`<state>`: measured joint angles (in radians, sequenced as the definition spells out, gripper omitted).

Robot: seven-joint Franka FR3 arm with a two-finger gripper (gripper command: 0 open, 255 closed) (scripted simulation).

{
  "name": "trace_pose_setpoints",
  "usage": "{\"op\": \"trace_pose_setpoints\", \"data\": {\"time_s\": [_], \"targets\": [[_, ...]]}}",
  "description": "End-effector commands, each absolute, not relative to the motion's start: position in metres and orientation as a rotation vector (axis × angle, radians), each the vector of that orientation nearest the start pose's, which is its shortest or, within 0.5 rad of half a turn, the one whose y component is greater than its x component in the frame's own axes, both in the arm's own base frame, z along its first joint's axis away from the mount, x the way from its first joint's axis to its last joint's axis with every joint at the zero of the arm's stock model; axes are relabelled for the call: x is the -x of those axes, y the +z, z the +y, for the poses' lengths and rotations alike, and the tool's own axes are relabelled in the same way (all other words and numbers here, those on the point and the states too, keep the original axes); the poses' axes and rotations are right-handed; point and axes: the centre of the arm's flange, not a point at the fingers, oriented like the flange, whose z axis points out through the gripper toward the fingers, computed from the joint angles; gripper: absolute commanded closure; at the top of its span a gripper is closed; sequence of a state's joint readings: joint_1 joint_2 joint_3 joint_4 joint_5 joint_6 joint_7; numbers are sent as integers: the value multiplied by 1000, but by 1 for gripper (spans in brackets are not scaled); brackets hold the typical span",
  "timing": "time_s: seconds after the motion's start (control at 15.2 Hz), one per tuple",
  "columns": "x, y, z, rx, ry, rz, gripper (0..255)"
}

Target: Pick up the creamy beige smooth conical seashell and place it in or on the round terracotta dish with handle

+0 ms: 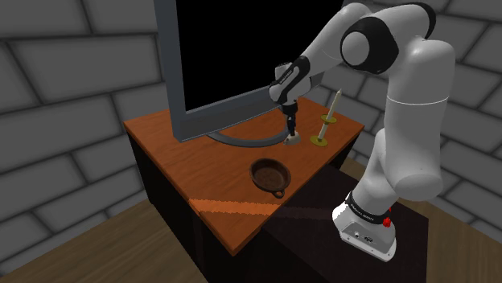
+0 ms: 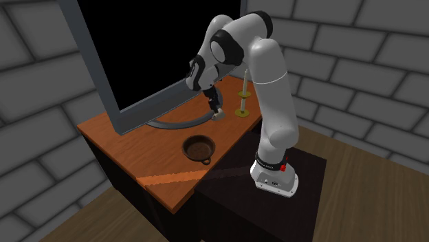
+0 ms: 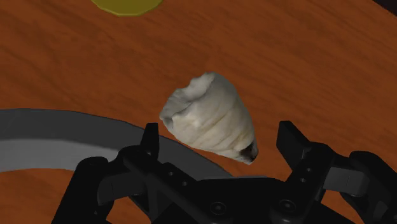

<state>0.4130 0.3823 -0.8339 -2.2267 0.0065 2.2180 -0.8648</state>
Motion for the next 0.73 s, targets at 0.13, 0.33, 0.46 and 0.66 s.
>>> {"op": "trace_pose_setpoints", "data": {"time_s": [0.13, 0.33, 0.46, 0.66], "targets": [[-465, 218, -220, 3079, 635, -690, 0], [-460, 205, -222, 3079, 635, -690, 0], [-460, 205, -222, 3079, 635, -690, 0], [-460, 205, -222, 3079, 635, -690, 0]]}}
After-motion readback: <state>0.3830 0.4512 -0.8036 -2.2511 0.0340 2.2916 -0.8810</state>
